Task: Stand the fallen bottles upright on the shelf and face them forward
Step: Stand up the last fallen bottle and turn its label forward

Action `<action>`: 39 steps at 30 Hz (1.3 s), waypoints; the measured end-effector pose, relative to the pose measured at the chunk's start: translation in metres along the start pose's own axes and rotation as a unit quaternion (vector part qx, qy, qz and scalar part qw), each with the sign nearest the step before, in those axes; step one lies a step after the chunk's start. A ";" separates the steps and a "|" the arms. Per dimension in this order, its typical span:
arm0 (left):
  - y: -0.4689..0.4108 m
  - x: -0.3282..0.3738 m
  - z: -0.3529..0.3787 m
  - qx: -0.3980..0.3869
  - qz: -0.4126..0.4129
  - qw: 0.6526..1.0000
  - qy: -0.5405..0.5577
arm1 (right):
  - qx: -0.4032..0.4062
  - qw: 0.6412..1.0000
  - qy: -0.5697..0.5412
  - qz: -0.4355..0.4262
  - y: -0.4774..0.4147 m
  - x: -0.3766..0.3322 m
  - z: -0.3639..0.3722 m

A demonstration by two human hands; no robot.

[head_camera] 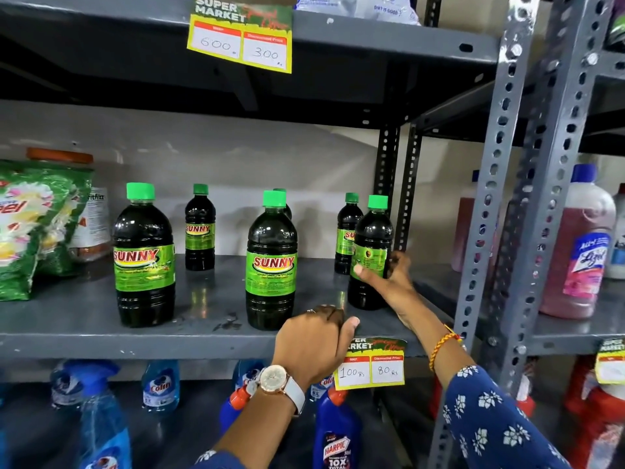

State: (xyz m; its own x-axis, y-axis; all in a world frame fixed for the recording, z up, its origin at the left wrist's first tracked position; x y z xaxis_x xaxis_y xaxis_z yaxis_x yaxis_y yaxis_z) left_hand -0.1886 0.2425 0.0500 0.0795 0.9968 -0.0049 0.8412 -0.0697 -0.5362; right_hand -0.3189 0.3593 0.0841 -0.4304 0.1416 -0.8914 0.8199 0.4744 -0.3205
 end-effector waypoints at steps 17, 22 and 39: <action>0.000 0.001 0.002 -0.010 0.000 1.000 -0.002 | 0.009 0.999 0.030 -0.010 0.002 -0.001 0.003; -0.001 0.001 0.002 -0.015 -0.005 1.000 -0.007 | -0.015 1.000 -0.015 -0.004 -0.001 0.004 0.001; -0.002 0.000 0.004 -0.023 -0.015 1.000 -0.006 | -0.044 0.999 -0.015 0.001 -0.002 0.005 0.004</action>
State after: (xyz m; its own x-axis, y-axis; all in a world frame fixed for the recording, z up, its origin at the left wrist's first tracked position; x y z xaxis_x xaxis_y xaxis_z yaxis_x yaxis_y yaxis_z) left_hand -0.1920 0.2429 0.0479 0.0490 0.9988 0.0006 0.8663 -0.0422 -0.4977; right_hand -0.3215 0.3557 0.0787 -0.4154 0.1169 -0.9021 0.7837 0.5495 -0.2897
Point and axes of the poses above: each hand's wrist, its own y-axis away from the middle knuckle, its own z-axis out of the palm, x = y × z, the point moved 5 cm from there along -y, towards the middle knuckle, and after that the axes turned 15 degrees about -x, right-handed, at the moved point
